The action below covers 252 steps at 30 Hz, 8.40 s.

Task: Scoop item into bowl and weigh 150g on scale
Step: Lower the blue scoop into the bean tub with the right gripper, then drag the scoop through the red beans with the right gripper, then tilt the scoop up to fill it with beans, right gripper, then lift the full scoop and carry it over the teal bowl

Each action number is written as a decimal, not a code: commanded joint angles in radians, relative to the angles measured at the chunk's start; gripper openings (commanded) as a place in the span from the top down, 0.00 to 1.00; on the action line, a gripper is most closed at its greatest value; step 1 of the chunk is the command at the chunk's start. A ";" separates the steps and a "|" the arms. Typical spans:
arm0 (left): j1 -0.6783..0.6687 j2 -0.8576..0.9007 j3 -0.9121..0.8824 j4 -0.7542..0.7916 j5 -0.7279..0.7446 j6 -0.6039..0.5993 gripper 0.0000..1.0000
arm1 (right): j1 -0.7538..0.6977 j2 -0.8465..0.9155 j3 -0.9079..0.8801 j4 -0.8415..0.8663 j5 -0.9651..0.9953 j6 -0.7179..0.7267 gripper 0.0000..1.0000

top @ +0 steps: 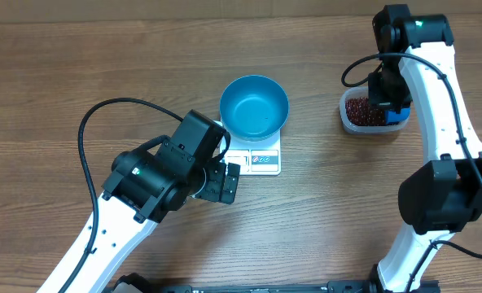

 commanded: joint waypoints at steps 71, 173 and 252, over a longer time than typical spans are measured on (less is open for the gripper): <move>-0.004 -0.007 0.000 0.001 0.001 -0.010 0.01 | 0.057 0.074 -0.122 0.084 -0.167 0.047 0.96; -0.004 -0.006 0.000 0.001 0.001 -0.010 0.00 | -0.271 0.138 -0.072 0.025 -0.938 -0.477 0.96; -0.004 -0.006 0.000 0.001 0.001 -0.010 0.00 | -0.633 0.138 -0.249 -0.090 -1.401 -0.814 0.96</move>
